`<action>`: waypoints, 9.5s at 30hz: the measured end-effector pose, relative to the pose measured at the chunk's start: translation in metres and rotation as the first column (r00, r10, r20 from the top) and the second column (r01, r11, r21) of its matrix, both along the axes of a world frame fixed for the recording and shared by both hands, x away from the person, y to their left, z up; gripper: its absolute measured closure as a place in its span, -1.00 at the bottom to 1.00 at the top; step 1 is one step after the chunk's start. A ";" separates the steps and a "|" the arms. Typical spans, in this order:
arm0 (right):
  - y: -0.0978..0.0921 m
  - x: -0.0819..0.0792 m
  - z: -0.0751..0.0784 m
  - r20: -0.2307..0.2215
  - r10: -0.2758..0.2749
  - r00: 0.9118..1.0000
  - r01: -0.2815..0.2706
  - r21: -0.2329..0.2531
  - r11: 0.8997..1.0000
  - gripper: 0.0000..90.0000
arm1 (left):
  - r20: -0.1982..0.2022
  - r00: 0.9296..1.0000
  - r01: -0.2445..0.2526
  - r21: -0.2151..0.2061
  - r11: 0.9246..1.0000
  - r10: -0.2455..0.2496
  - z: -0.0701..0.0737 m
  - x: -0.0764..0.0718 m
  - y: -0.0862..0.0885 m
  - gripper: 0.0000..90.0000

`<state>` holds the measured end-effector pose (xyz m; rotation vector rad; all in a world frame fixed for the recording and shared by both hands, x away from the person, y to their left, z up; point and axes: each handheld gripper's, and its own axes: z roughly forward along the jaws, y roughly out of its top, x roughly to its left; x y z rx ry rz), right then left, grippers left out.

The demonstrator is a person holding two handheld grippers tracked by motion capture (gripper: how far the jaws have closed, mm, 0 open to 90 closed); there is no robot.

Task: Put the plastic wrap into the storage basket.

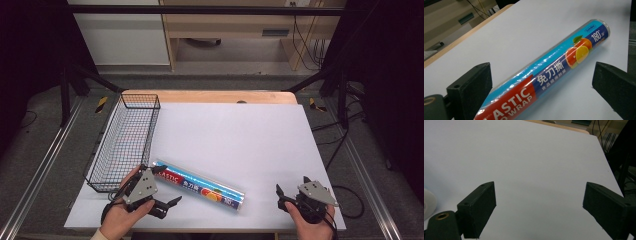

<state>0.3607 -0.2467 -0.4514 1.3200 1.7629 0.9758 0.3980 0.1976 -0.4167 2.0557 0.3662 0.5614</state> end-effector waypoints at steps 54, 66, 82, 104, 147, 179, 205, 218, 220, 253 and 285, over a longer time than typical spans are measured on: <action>0.010 0.002 -0.003 0.017 0.041 0.999 -0.042 0.033 0.999 -0.78 | -0.168 0.917 0.398 0.421 0.815 -0.361 0.040 0.066 -0.056 -0.89; 0.009 0.003 -0.003 0.009 0.049 0.999 -0.050 0.048 0.998 -0.77 | -0.262 0.881 0.473 0.510 0.719 -0.394 0.016 0.078 -0.067 -0.85; 0.010 0.004 -0.003 0.001 0.055 0.999 -0.055 0.053 0.997 -0.76 | -0.332 0.848 0.529 0.519 0.671 -0.413 -0.009 0.097 -0.073 -0.75; 0.011 0.004 -0.004 -0.002 0.064 0.998 -0.064 0.056 0.996 -0.76 | -0.353 0.822 0.569 0.547 0.614 -0.448 -0.023 0.100 -0.080 -0.51; 0.010 0.004 -0.003 0.004 0.068 0.998 -0.068 0.061 0.996 -0.72 | -0.364 0.828 0.560 0.583 0.588 -0.427 -0.026 0.101 -0.087 -0.37; 0.011 0.005 -0.003 -0.001 0.079 0.997 -0.078 0.060 0.995 -0.68 | -0.365 0.850 0.527 0.561 0.638 -0.380 -0.012 0.093 -0.095 -0.32; 0.009 0.004 -0.003 0.006 0.059 0.998 -0.060 0.072 0.996 -0.68 | -0.260 0.893 0.449 0.463 0.764 -0.367 0.038 0.077 -0.083 -0.30; 0.007 0.004 -0.003 0.008 0.043 0.999 -0.044 0.067 0.997 -0.68 | -0.207 0.939 0.333 0.354 0.874 -0.274 0.070 0.065 -0.088 -0.30; 0.007 0.004 -0.003 0.009 0.041 0.999 -0.042 0.067 0.997 -0.68 | -0.193 0.943 0.323 0.345 0.881 -0.270 0.071 0.062 -0.090 -0.30; 0.020 0.051 0.007 0.003 0.068 0.998 -0.068 0.022 0.997 -0.76 | -0.185 0.982 0.068 0.207 0.976 -0.030 0.089 0.056 -0.042 -0.29; 0.017 0.030 0.005 0.037 0.054 0.998 -0.055 0.030 0.998 -0.72 | -0.144 0.947 -0.263 0.158 0.952 0.286 0.113 0.007 0.066 -0.29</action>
